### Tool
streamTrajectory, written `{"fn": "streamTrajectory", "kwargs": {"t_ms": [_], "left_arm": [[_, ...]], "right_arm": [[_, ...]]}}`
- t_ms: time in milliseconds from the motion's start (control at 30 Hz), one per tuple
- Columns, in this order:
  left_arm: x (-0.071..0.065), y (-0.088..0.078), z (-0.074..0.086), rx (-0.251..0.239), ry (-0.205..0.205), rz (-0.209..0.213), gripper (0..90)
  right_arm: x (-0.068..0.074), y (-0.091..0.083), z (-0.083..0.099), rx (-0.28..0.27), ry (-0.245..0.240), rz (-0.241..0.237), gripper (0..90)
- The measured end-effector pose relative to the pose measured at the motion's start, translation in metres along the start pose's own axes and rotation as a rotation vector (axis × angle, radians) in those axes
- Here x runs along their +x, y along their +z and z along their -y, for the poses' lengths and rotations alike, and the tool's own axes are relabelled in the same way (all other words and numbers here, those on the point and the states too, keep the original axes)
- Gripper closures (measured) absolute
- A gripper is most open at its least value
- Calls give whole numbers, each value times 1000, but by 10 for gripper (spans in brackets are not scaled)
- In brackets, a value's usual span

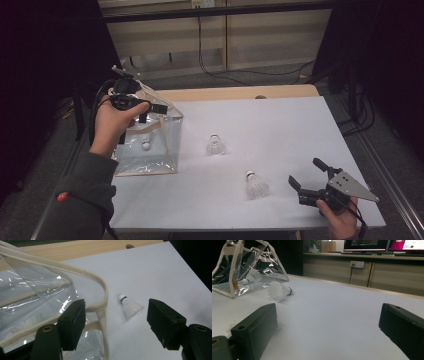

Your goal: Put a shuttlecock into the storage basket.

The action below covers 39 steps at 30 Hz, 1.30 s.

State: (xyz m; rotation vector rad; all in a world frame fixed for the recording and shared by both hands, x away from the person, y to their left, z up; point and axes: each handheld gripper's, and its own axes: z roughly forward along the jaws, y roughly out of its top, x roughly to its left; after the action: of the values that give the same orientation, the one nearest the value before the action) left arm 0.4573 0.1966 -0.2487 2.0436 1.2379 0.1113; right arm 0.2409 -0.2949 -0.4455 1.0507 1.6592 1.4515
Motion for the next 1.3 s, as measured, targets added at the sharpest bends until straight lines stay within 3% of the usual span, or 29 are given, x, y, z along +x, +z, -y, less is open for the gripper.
{"fn": "streamTrajectory", "kwargs": {"t_ms": [400, 767, 1300], "left_arm": [[-11, 7, 9, 10, 33, 42, 218], [-20, 15, 17, 23, 78, 66, 197], [-33, 28, 28, 31, 110, 107, 183]], "right_arm": [[1, 1, 0, 4, -1, -3, 19], [1, 0, 0, 4, -6, -7, 19], [2, 0, -1, 4, -15, -5, 19]]}}
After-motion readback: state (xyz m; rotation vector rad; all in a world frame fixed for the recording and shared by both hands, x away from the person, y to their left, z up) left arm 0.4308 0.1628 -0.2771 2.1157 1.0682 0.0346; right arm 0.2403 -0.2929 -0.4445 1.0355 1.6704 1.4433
